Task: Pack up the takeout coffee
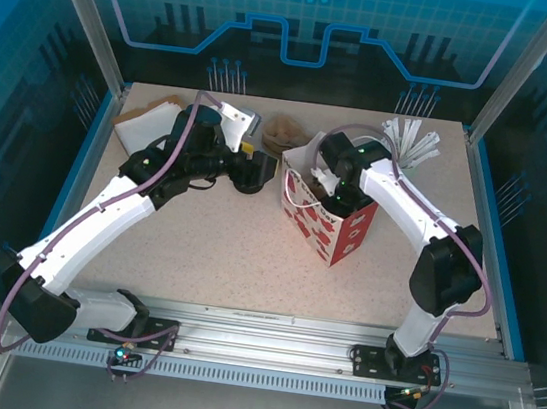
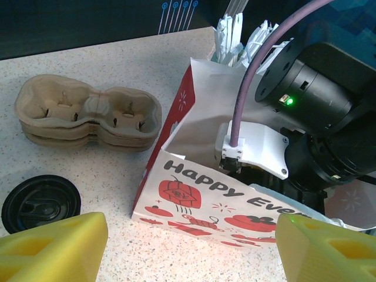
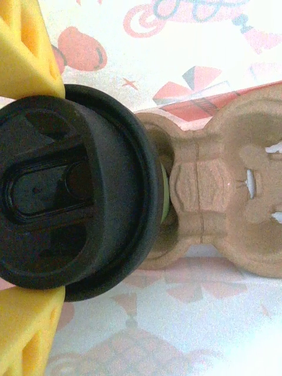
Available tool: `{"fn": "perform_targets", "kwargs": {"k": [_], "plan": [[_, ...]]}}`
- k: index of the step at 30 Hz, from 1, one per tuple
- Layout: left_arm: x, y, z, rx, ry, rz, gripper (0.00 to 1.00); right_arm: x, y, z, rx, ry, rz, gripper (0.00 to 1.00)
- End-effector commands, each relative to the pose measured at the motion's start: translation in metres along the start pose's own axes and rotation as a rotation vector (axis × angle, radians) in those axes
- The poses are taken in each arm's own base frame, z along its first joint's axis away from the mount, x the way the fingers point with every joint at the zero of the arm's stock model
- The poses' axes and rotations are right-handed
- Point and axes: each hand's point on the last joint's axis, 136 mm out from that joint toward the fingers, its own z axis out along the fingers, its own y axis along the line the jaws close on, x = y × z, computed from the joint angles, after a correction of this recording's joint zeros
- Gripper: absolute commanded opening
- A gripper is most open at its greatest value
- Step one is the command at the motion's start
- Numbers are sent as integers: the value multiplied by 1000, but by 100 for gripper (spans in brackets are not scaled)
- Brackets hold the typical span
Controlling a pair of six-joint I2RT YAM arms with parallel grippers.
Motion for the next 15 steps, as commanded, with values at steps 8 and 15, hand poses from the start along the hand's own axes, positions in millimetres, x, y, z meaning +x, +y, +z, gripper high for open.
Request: {"fn": "perform_targets", "kwargs": {"k": [8, 15], "plan": [[-1, -3, -6, 0, -18, 4, 77, -3, 2, -36, 4, -62, -29, 78], [-1, -2, -8, -4, -19, 5, 77, -7, 3, -68, -6, -151, -31, 79]]}}
